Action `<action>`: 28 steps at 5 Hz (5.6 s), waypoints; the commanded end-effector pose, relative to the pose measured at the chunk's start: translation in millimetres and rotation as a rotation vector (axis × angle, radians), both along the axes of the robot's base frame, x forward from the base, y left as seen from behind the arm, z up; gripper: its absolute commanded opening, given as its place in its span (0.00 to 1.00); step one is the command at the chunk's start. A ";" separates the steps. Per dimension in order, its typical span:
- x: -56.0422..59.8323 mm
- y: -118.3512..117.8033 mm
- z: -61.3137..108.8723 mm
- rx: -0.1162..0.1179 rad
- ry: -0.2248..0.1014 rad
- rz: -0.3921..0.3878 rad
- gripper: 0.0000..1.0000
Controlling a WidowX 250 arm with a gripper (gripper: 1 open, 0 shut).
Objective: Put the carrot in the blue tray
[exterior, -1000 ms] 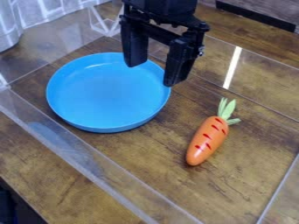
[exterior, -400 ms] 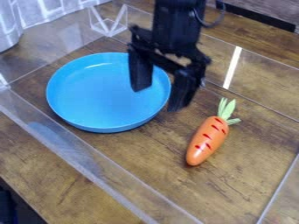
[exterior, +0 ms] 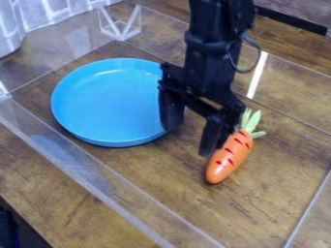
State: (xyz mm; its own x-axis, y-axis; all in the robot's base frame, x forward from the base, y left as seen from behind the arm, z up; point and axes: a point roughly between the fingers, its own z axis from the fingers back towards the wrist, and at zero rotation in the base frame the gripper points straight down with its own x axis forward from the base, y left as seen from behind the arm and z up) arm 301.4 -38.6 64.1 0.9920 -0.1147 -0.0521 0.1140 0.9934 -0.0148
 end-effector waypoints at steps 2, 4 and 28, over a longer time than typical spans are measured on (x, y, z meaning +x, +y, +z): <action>10.0 -18.2 -3.0 -0.004 -0.080 -0.028 1.00; 18.3 -22.1 -8.4 -0.019 -0.103 -0.039 1.00; 6.0 33.2 46.0 0.095 -0.277 0.064 0.00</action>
State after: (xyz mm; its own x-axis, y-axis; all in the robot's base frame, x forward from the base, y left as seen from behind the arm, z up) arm 304.5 -4.2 96.8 0.9849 -0.0570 0.1635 0.0409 0.9941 0.1003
